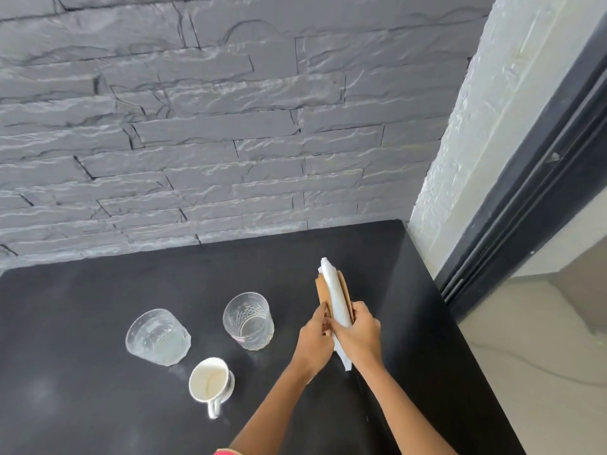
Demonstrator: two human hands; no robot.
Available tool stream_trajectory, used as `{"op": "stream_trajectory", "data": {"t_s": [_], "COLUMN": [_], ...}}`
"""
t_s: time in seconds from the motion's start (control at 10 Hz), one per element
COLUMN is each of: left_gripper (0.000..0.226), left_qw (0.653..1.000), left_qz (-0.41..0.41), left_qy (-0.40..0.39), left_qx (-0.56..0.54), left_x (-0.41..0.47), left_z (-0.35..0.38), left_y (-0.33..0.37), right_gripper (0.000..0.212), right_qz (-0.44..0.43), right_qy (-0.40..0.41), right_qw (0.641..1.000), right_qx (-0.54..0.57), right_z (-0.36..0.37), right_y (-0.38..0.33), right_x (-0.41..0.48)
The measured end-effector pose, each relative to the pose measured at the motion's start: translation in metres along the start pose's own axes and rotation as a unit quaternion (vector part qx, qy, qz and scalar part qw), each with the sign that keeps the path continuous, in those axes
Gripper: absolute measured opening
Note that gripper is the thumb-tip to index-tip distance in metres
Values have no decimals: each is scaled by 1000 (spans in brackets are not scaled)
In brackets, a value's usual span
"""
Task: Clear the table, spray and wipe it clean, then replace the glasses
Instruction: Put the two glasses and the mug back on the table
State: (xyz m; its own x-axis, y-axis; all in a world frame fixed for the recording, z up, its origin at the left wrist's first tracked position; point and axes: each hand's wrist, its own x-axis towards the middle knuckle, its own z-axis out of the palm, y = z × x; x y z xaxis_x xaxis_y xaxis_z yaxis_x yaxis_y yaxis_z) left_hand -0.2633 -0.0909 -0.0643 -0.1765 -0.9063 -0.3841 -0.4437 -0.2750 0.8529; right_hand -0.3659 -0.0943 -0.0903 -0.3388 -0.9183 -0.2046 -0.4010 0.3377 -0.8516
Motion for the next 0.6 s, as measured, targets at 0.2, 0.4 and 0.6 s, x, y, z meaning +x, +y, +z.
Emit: {"op": "stream_trajectory", "data": {"t_s": [0.2,0.4,0.6], "left_gripper": [59,64,72], "left_qw": [1000,999,987], "left_qz": [-17,-6,60], "left_qy": [-8,-13,47], "left_qx": [6,29,144], "left_x": [6,6,-13], "left_z": [8,10,-11], "left_y": [-10,-16,-5], "right_gripper": [45,59,81], "right_qz": [4,-8,-19], "right_qy": [1,8,37], "right_qw": [1000,999,999], "right_qx": [-25,-43,-19], "right_z": [11,13,-10], "right_y": [15,21,0], "right_x": [3,1,-8]}}
